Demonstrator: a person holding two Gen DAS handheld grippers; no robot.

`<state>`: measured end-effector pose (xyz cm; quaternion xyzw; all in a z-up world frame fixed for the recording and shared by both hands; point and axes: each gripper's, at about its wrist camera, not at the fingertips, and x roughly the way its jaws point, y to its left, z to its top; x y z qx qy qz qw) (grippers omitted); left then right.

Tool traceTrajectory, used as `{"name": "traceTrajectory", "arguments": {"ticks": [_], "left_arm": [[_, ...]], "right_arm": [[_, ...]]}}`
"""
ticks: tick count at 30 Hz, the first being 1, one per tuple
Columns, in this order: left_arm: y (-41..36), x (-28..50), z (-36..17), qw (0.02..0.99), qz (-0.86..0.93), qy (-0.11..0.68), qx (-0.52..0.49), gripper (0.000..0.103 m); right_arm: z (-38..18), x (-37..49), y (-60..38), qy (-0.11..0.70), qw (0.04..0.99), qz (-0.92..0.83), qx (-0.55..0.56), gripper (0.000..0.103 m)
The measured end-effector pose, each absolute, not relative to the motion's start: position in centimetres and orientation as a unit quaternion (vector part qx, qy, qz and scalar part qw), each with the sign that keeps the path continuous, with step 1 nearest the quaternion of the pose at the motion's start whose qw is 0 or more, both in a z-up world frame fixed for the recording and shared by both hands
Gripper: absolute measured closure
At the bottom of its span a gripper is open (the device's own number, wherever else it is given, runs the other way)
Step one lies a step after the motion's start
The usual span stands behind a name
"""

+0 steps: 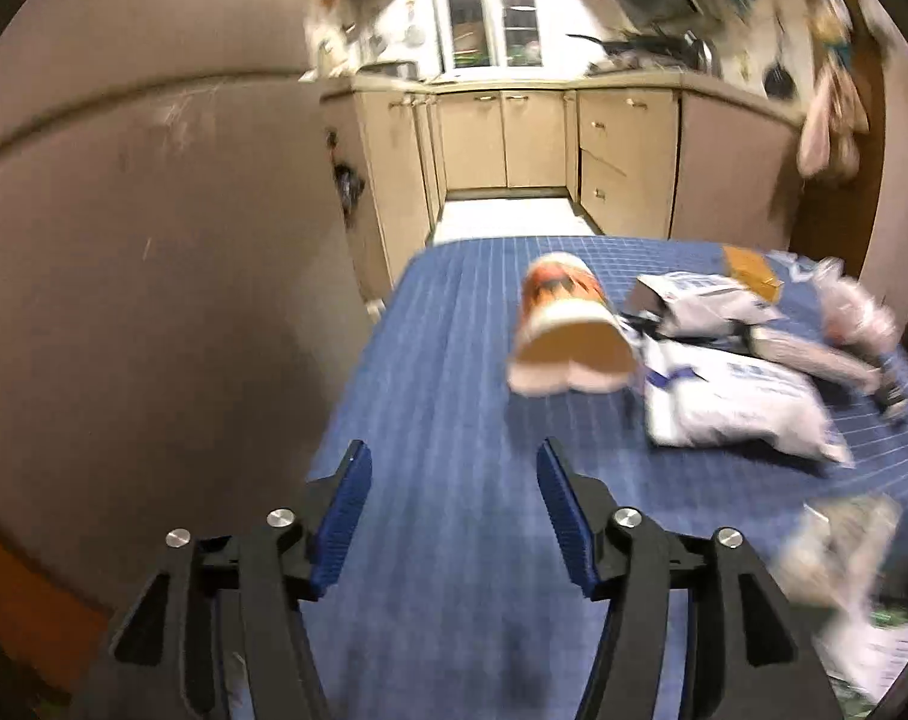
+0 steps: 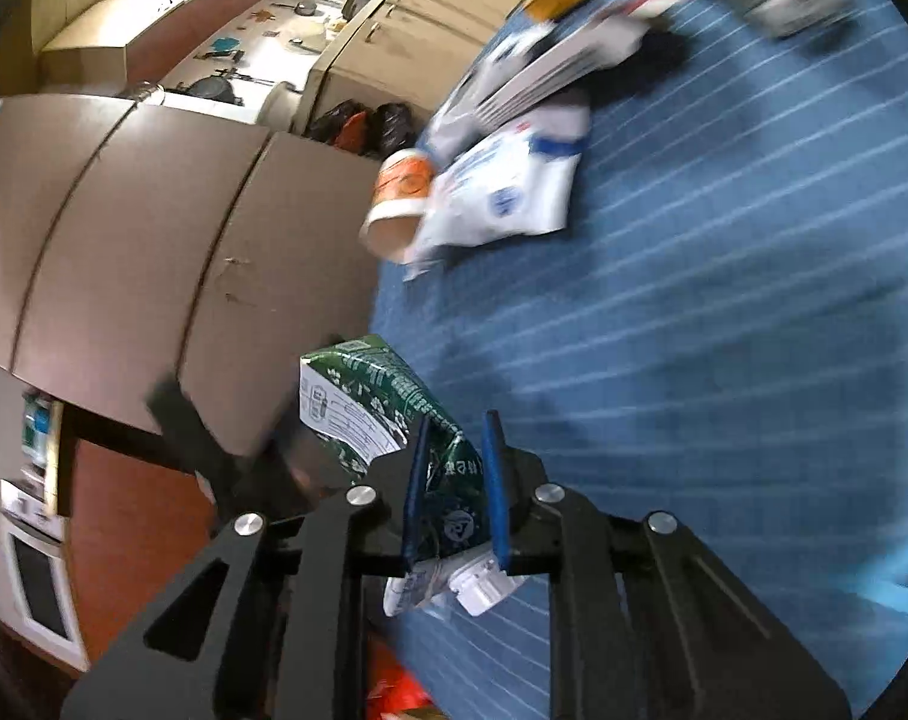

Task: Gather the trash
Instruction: 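Grasp the green milk carton with the right gripper while the left gripper grasps the orange-white paper cup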

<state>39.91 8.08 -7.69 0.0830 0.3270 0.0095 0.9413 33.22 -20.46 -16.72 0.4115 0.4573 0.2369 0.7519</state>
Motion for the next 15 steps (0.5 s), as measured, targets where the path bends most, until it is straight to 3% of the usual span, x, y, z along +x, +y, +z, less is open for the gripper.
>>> {"name": "traceTrajectory", "arguments": {"ticks": [6, 8, 10, 12, 15], "left_arm": [[6.5, 45.1, -8.3, 0.928, -0.089, 0.335, 0.138, 0.044], [6.0, 46.6, -8.9, 0.926, -0.084, 0.331, 0.160, 0.044], [5.6, 47.7, -9.6, 0.924, -0.080, 0.327, 0.179, 0.044], [5.3, 48.6, -10.3, 0.921, -0.080, 0.331, 0.187, 0.044], [4.8, 49.5, -10.9, 0.913, -0.092, 0.348, 0.190, 0.044]], "right_arm": [[-16.0, 32.6, -21.8, 0.472, 0.789, 0.200, 0.338, 0.089], [-15.3, 32.8, -20.8, 0.476, 0.818, 0.179, 0.268, 0.081], [-14.6, 32.9, -19.9, 0.466, 0.837, 0.175, 0.228, 0.041], [-13.8, 32.5, -19.3, 0.452, 0.855, 0.160, 0.196, 0.026], [-12.4, 31.7, -17.4, 0.434, 0.880, 0.147, 0.128, 0.015]]}}
